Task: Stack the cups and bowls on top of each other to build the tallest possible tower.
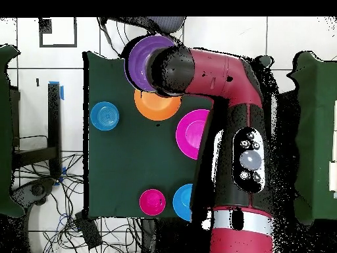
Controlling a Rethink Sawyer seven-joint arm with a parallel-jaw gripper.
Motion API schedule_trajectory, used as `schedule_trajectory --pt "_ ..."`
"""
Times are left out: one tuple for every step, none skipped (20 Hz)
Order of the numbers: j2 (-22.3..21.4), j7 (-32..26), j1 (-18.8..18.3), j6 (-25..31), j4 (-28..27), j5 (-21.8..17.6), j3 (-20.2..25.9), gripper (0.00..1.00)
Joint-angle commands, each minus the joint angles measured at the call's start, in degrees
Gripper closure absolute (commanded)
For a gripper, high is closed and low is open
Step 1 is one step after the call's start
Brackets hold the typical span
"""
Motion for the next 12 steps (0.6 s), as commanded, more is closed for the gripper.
schedule_trajectory --pt "2.5 3.3 1.2 8.6 6.5 -1.2 0.8 1.0" --pt "2.4 3.2 1.2 8.8 6.5 -1.2 0.7 1.0" --pt "2.5 3.2 1.3 8.9 6.6 -1.3 0.6 1.0" --pt "2.5 3.2 1.3 9.0 6.6 -1.4 0.5 1.0" --pt "2.5 3.2 1.4 9.3 6.5 -1.5 0.4 1.0" --pt "2.5 3.1 1.5 9.6 6.4 -1.6 0.4 1.0" --pt "2.5 3.1 1.4 9.7 6.4 -1.6 0.4 1.0" --pt "2.4 3.0 1.4 9.6 6.6 -1.6 0.4 1.0" --pt "2.4 2.9 1.4 9.5 6.7 -1.5 0.4 1.0" --pt "2.3 2.8 1.4 9.5 6.8 -1.5 0.5 1.0" --pt "2.2 2.8 1.4 9.7 6.9 -1.5 0.5 1.0" --pt "2.2 2.7 1.3 10.0 7.0 -1.4 0.6 1.0"
